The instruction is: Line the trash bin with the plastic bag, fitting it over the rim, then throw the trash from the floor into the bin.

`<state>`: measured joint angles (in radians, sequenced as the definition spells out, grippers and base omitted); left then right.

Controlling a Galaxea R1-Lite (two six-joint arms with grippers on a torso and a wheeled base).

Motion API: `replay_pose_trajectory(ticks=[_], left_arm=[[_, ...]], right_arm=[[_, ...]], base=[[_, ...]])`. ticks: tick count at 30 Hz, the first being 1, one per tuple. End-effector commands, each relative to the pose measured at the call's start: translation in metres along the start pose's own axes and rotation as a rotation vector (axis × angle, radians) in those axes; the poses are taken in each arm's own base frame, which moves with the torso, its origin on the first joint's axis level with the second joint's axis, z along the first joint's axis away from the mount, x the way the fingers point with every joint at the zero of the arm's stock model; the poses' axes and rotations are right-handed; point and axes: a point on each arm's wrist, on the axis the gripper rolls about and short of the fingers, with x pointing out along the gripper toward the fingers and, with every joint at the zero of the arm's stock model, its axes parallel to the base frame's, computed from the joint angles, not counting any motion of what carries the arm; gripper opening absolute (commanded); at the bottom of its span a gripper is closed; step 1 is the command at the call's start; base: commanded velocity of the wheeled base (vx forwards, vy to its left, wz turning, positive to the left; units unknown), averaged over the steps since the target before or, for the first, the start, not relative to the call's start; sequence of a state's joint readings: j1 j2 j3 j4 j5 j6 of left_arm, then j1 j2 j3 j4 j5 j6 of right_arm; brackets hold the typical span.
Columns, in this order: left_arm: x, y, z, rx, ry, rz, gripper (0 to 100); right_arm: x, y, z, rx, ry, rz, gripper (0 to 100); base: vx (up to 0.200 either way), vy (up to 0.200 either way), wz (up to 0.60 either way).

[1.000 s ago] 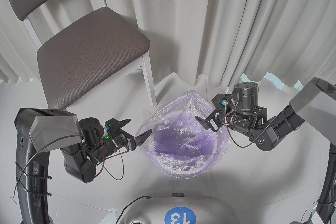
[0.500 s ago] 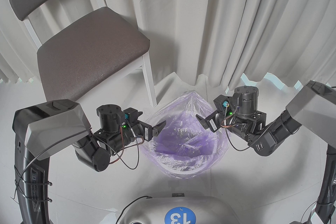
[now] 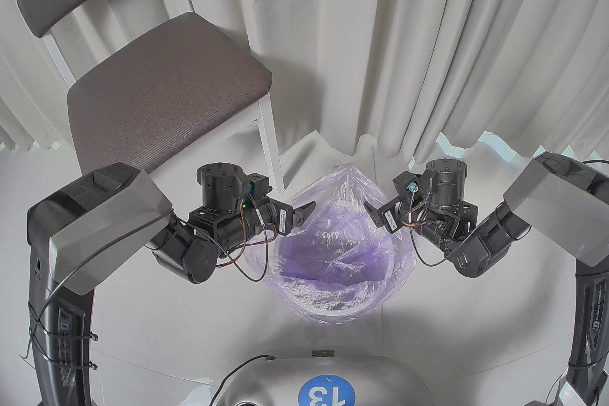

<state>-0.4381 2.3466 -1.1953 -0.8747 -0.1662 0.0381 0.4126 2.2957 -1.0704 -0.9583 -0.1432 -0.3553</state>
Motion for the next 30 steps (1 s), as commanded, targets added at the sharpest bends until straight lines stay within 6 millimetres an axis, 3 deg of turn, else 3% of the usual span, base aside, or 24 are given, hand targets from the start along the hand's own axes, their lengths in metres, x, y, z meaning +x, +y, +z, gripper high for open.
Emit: replay_pose_trajectory(ticks=[1, 19, 30], left_arm=[[0.008, -0.002, 0.0, 0.024, 0.015, -0.002, 100], [0.04, 0.028, 0.0, 0.06, 0.101, 0.083, 100], [0.042, 0.047, -0.006, 0.05, 0.106, 0.129, 100]], right_arm=[[0.008, -0.01, -0.009, 0.006, 0.019, -0.026, 100], [0.033, -0.015, -0.008, 0.016, -0.019, -0.059, 100], [0.048, -0.015, -0.004, 0.016, -0.014, -0.057, 100]], base=[[0.0, 0.0, 0.0], [0.0, 0.0, 0.0], [0.0, 0.0, 0.0]])
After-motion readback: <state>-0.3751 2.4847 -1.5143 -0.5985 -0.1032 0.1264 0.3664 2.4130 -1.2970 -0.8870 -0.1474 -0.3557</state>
